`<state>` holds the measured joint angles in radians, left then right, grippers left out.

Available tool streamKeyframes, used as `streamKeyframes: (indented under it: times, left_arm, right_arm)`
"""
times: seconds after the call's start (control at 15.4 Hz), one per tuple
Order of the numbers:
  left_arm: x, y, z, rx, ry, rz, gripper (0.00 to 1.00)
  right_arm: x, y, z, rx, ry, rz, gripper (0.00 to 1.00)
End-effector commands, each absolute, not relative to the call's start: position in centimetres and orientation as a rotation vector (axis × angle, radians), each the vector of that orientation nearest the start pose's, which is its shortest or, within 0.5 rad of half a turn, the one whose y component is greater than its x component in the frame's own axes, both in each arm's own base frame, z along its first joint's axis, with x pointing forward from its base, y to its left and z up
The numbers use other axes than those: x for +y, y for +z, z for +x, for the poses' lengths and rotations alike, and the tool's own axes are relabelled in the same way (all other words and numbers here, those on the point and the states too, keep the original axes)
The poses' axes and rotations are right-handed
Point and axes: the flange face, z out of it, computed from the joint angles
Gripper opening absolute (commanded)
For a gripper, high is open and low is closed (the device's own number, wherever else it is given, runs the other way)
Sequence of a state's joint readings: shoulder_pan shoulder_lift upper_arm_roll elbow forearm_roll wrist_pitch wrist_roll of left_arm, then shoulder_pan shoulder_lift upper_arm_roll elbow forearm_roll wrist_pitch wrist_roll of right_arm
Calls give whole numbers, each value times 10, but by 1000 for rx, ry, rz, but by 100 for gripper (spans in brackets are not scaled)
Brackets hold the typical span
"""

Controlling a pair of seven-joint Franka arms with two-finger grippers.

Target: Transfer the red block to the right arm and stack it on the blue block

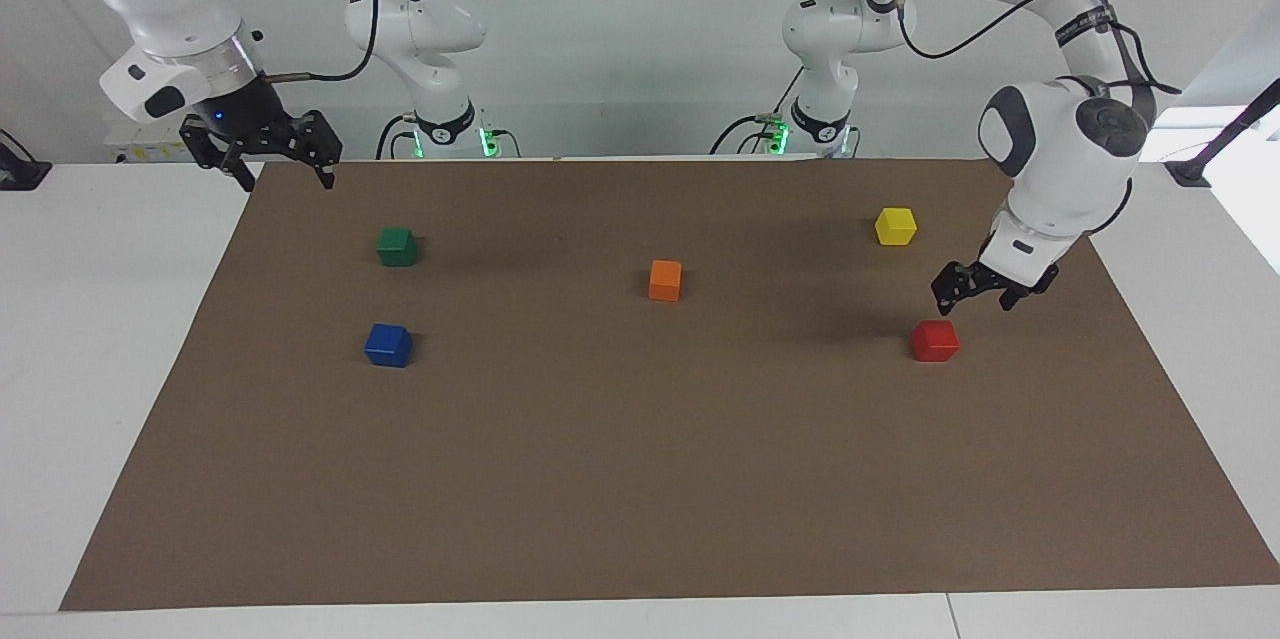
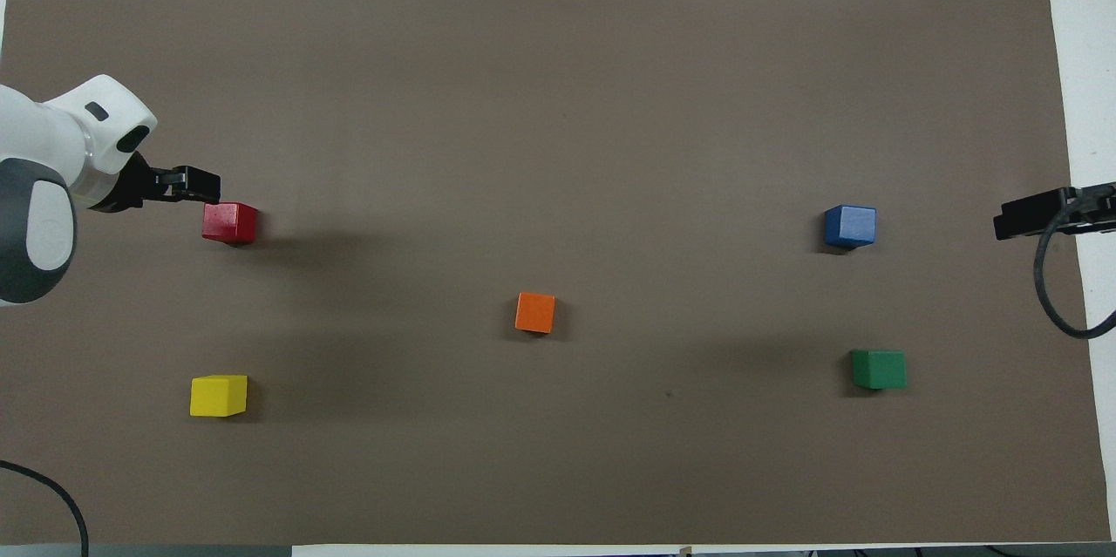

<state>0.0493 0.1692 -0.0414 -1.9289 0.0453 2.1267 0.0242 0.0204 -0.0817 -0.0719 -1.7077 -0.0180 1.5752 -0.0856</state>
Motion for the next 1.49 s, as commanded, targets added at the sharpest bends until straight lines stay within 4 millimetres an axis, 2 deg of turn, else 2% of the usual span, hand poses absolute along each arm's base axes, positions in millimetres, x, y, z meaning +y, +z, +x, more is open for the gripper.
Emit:
streamKeyframes:
  times: [0.0,0.13,0.32,0.45,0.58,0.65,0.71,0.78,0.91,0.97,1.17,1.3,1.43]
  left_arm:
    - [13,375,587,141,-84,-3113,100]
    - [13,351,589,149,-66,-3117,100]
    - [10,328,592,143,-42,-3121,100]
    - [10,312,594,146,-43,-3123,100]
    - [13,306,594,151,-21,-3124,100]
    - [14,306,593,142,-16,-3124,81]
    - [14,306,592,137,-2,-3125,44]
    - [16,308,591,130,41,-3127,0]
    - [25,330,600,91,106,-3135,0]
    - [21,347,603,20,163,-3157,0]
    - [6,415,606,-332,288,-3229,0]
    - [-10,450,597,-625,337,-3240,0]
    - [-39,481,582,-920,381,-3195,0]
  right_arm:
    - [-25,569,519,-28,146,-3066,100]
    - [-22,538,518,-13,128,-3014,100]
    - [-10,510,525,-39,124,-2843,100]
    - [-10,488,532,-48,122,-2751,100]
    - [-8,464,533,-17,127,-2594,100]
    - [-5,452,532,-21,120,-2524,100]
    - [-2,447,532,-28,97,-2470,100]
    - [2,442,532,-21,83,-2414,100]
    - [9,428,533,-14,58,-2298,100]
    - [12,421,533,-22,35,-2240,100]
    - [23,412,533,-6,-8,-2107,100]
    - [35,403,527,1,-44,-1989,100]
    - [45,399,525,3,-61,-1893,100]
